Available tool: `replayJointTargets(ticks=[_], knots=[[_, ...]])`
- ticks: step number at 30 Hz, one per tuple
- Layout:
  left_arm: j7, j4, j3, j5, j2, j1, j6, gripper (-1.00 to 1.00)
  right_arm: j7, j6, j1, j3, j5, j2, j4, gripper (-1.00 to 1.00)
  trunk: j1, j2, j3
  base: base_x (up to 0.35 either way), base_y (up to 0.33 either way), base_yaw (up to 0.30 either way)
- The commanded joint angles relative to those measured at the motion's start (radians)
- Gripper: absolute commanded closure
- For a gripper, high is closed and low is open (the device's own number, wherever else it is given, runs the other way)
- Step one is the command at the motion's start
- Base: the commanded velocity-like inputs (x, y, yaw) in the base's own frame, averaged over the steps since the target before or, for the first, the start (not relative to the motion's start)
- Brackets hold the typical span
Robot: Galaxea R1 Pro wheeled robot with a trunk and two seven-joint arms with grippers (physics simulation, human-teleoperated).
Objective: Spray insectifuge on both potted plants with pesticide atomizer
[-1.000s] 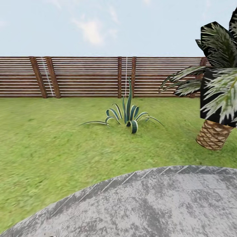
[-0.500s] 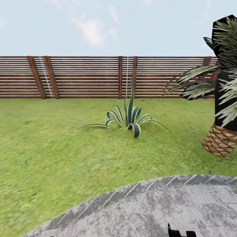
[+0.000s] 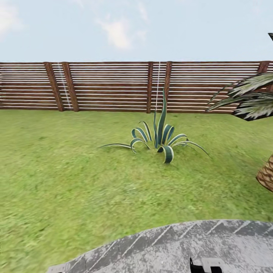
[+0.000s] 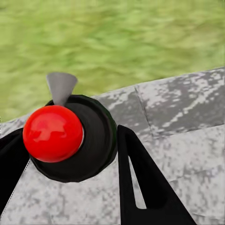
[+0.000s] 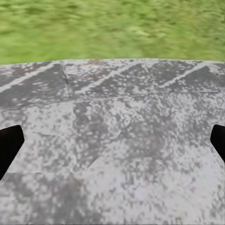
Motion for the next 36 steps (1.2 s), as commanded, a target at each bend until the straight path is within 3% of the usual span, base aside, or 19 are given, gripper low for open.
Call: replayJointTargets(ticks=[1, 36], knots=[[-0.010, 0.001, 0.005, 0.010, 0.000, -0.001, -0.002, 1.00, -0.006, -0.002, 0.000, -0.004, 0.010, 0.001, 0.001, -1.00, 0.000, 0.000, -0.002, 0.341, 0.000, 0.182], [-0.009, 0.003, 0.007, 0.014, 0.005, -0.001, -0.002, 1.00, -0.002, -0.002, 0.000, -0.004, 0.011, 0.004, 0.004, -1.00, 0.000, 0.000, -0.046, 0.340, 0.085, 0.177]])
